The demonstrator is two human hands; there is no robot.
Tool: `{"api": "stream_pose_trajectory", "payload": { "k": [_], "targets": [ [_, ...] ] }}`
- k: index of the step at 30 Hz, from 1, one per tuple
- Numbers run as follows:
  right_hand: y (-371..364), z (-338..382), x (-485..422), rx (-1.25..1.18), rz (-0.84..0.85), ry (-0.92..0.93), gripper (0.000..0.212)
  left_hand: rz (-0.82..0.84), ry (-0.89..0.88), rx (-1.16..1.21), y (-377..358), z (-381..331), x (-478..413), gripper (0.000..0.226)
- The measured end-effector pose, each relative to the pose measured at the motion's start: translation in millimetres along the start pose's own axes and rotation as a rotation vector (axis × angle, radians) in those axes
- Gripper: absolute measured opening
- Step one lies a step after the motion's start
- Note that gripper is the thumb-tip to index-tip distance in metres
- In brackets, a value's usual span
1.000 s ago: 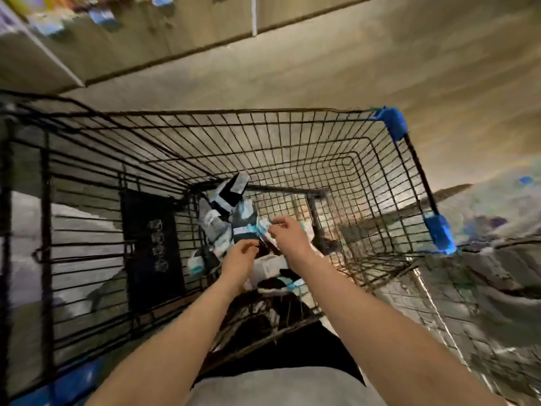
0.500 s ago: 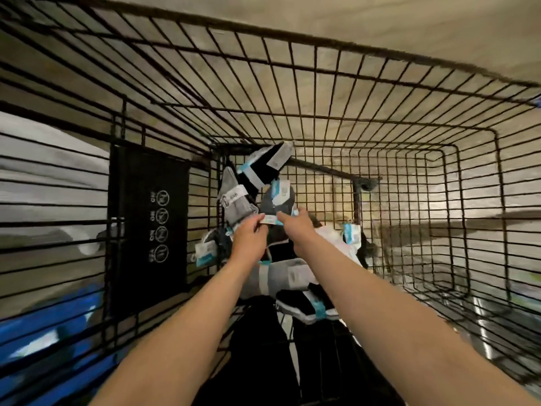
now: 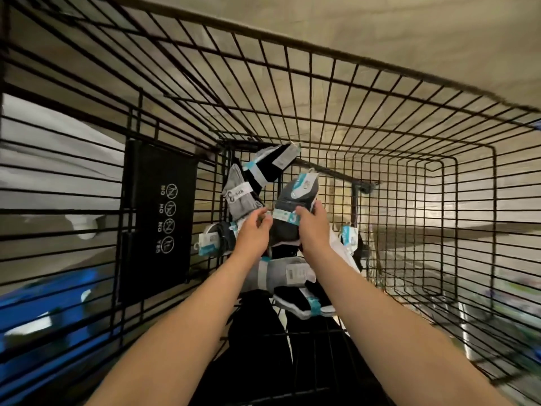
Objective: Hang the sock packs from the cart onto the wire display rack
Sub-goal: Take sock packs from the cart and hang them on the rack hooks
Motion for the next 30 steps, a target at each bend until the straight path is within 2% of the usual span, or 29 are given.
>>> {"api": "stream_pose_trajectory", "payload": {
  "k": [4, 8, 10, 12, 14, 16, 19, 23, 26, 28, 30],
  "targets": [
    [13, 14, 24, -0.063, 0.029, 0.019, 0.007, 0.078, 0.060, 0.149, 3, -12, 18, 0.046],
    [2, 25, 47, -0.023, 0.197, -0.059, 0.010, 0.183, 0.140, 0.388, 10, -18, 34, 0.045],
    [-8, 31, 57, 0.051, 0.286, -0.055, 0.017, 0.129, 0.141, 0.408, 20, -17, 38, 0.036],
    [-20, 33, 58, 0.074, 0.344, -0.071, 0.024, 0.008, 0.096, 0.338, 34, -17, 35, 0.022],
    [-29, 35, 44, 0.068, 0.318, -0.057, 0.034, -0.087, 0.084, 0.341, 49, -18, 26, 0.026],
    [-32, 40, 21, 0.084, 0.211, -0.025, 0.036, -0.136, 0.096, 0.388, 58, -25, 14, 0.029],
    [-34, 46, -20, 0.081, 0.116, -0.031, 0.043, -0.178, 0.046, 0.369, 64, -41, -10, 0.020],
    [-55, 49, -71, 0.060, 0.141, -0.047, 0.070, -0.229, -0.010, 0.317, 57, -50, -50, 0.018],
    [-78, 45, -99, -0.089, 0.180, -0.141, 0.096, -0.294, -0.045, 0.188, 53, -48, -78, 0.016],
    [-94, 47, -111, -0.188, 0.186, -0.215, 0.100, -0.308, -0.041, 0.135, 50, -46, -88, 0.024],
    [-107, 50, -121, -0.231, 0.150, -0.260, 0.094, -0.297, -0.042, 0.123, 46, -44, -94, 0.025]
  ]
}}
Point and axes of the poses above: each hand's wrist, its own x-axis away from the middle knuckle, its own y-axis out of the back of the hand, z = x × y, the point moved 6 cm from there along -x, towards the middle knuckle, and after that the axes turned 2 degrees about -z, right-handed, at the moved point
